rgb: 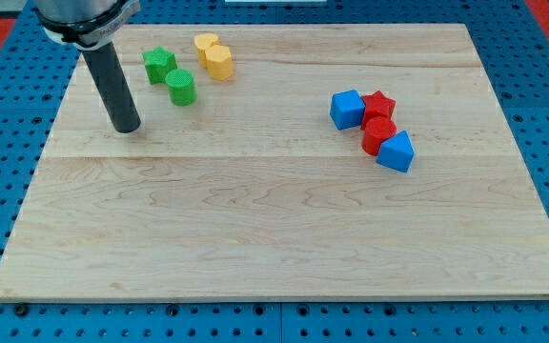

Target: Move your arm to the yellow hexagon

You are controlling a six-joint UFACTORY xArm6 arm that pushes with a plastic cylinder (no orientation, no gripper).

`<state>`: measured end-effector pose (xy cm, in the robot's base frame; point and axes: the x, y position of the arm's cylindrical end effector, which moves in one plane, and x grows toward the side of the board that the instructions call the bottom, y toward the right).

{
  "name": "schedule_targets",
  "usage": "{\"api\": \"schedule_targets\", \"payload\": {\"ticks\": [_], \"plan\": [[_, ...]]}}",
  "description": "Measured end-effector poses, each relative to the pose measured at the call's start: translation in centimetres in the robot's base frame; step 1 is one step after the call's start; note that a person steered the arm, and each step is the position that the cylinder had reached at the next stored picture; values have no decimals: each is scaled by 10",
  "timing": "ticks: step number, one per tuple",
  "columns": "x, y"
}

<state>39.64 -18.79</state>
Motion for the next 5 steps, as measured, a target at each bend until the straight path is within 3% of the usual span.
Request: {"api": "schedule_targets", "payload": {"ticks": [2,3,5], "plan": [[0,15],[0,74],[-7,85]]}}
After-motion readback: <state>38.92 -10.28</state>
